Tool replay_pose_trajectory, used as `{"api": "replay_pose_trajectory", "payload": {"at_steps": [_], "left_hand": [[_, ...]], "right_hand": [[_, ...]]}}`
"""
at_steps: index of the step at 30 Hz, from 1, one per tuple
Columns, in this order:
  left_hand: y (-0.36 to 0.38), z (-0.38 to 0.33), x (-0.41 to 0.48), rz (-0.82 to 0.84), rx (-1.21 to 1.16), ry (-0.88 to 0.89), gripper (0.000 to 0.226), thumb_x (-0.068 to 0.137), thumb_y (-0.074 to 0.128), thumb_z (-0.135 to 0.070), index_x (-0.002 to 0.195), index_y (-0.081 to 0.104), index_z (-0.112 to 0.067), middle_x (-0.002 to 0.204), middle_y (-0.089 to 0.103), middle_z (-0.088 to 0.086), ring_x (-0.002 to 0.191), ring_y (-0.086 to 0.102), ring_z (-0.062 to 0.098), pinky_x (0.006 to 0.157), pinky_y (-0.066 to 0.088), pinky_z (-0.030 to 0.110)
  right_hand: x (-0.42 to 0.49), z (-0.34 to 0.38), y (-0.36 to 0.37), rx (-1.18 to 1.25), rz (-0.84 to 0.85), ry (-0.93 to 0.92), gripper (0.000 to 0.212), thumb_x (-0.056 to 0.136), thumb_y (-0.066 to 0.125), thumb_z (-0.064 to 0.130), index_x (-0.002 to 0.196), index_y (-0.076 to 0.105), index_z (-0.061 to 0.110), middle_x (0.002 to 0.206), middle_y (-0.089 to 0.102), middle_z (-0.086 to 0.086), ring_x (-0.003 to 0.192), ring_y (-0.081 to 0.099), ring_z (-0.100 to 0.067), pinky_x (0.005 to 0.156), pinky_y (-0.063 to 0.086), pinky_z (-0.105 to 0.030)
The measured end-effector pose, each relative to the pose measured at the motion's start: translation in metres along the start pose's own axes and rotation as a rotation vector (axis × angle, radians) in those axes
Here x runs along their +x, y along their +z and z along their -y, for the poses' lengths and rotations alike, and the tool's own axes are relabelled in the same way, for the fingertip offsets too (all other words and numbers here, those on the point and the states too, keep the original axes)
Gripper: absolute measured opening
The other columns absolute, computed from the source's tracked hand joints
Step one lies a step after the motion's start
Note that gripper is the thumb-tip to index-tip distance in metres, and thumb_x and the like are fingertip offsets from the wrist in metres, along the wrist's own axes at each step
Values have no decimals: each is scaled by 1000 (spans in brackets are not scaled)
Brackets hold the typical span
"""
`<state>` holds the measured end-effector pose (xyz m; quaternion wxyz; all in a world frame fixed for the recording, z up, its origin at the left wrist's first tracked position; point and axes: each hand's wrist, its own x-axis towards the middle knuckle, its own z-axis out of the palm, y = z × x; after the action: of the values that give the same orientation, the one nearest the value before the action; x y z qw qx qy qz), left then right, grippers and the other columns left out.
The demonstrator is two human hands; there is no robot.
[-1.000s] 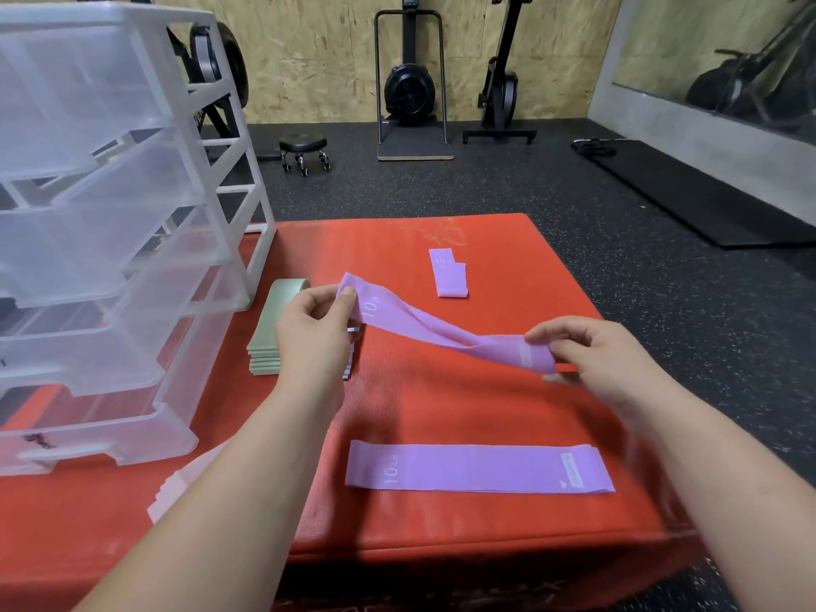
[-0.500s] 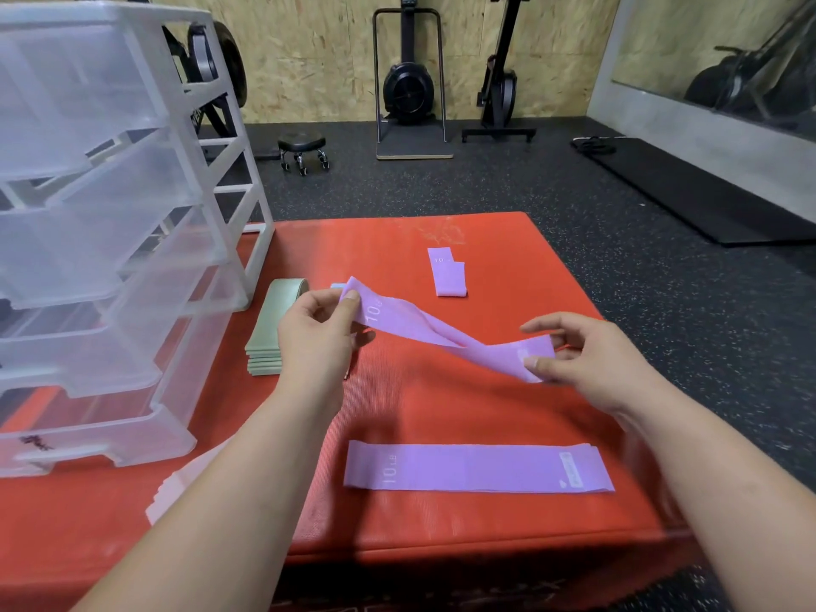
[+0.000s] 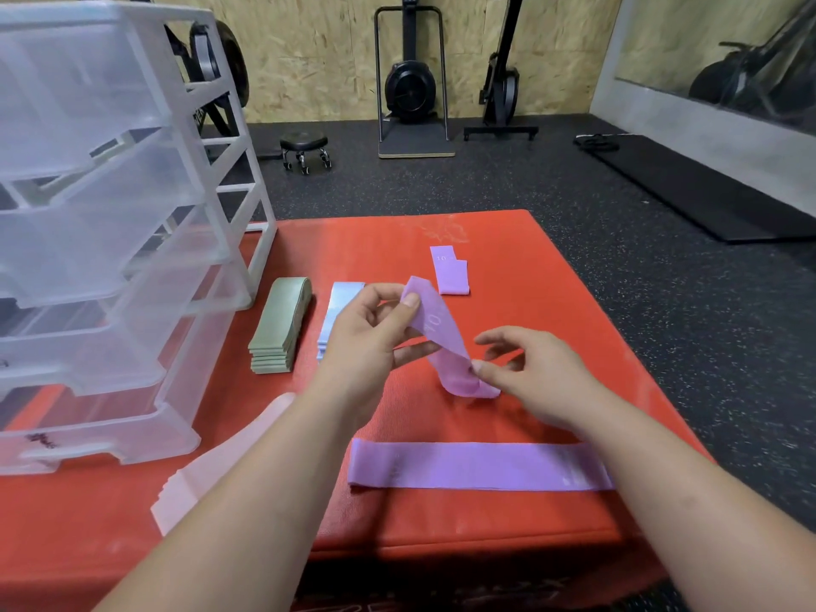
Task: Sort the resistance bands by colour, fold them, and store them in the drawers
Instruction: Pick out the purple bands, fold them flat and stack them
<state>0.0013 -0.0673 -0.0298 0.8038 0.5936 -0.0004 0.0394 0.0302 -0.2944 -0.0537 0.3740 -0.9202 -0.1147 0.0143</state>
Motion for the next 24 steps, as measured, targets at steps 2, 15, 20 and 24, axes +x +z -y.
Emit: {"api": "replay_pose_trajectory", "payload": {"at_steps": [2, 15, 20, 24], "left_hand": [[1, -3, -3, 62, -24, -7, 17, 107, 61, -19, 117, 59, -6, 107, 70, 18, 98, 73, 30, 84, 62, 43], [-11, -16, -1, 111, -176, -66, 8, 108, 57, -22, 103, 62, -19, 91, 66, 7, 80, 65, 19, 75, 61, 39], [-10, -21, -5, 157, -202, -72, 7, 108, 57, -21, 103, 60, -16, 86, 63, 5, 75, 63, 17, 69, 57, 31], [-12, -23, -5, 154, -226, -88, 6, 107, 57, -19, 103, 61, -17, 80, 61, 5, 66, 63, 16, 64, 54, 27]], "right_hand": [[1, 8, 13, 110, 43, 54, 41, 86, 76, 58, 122, 70, 40, 101, 72, 10, 79, 71, -15, 74, 59, -36], [4, 43, 36, 566, 116, 270, 46, 110, 29, 44, 108, 75, 36, 121, 64, 3, 93, 58, -20, 76, 52, -39], [2, 32, 49, 206, 156, 99, 43, 85, 53, 64, 121, 69, 47, 117, 72, 12, 101, 70, -16, 86, 58, -40], [3, 34, 55, 349, 298, -19, 33, 82, 71, 30, 115, 73, 32, 105, 78, 7, 87, 72, -12, 78, 59, -36]]}}
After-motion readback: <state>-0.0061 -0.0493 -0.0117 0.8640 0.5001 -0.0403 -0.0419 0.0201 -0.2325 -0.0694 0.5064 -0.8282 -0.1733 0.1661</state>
